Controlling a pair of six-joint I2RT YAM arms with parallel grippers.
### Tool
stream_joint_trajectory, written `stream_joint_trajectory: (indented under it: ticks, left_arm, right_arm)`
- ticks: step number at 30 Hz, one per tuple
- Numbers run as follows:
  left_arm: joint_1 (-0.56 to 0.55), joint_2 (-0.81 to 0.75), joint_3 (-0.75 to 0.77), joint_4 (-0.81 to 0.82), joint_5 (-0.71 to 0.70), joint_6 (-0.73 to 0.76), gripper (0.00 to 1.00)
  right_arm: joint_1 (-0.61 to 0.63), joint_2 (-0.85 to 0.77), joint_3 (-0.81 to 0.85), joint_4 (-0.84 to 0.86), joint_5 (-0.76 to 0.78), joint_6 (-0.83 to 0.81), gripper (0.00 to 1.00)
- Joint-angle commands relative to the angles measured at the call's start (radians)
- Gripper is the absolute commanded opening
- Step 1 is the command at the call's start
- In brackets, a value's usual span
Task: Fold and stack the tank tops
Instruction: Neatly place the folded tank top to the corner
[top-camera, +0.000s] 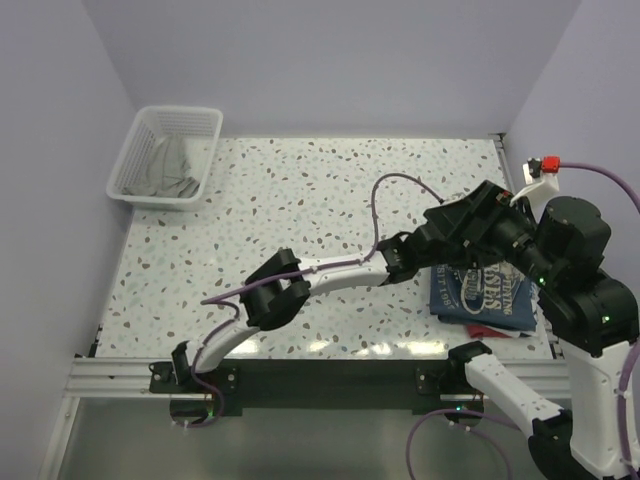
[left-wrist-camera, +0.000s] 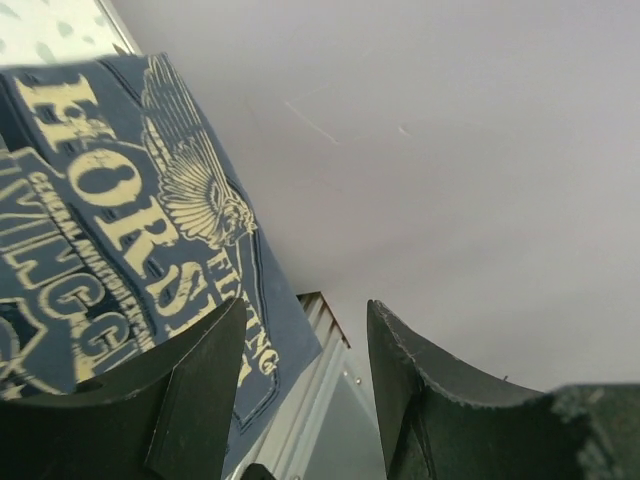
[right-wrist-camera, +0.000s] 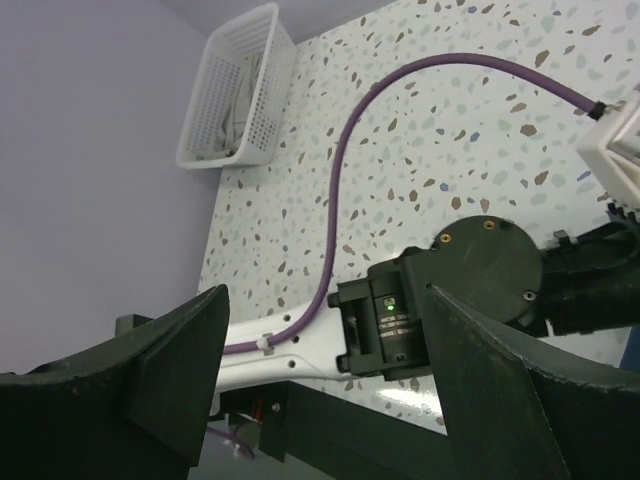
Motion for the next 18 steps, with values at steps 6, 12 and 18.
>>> stream_joint_trajectory:
  ticks: [6,12,18]
  left_arm:
    - [0.105,-0.406,-0.506,0.191,-0.056,0.13,0.56]
    - [0.185,-0.693,-0.781,0.052,-0.188,0.245,0.56]
    - [0.25,-0.948,-0.947,-0.16,-0.33,0.346,0.57]
  right_arm:
    - [-0.001,0.028,-0.016,0.075,-0.004,-0.013,0.81]
    - [-0.001,0.057,-0.094,0.163,-0.021,-0.018,0.82]
    - [-0.001,0.09,-0.177,0.243,0.01,-0.063,0.83]
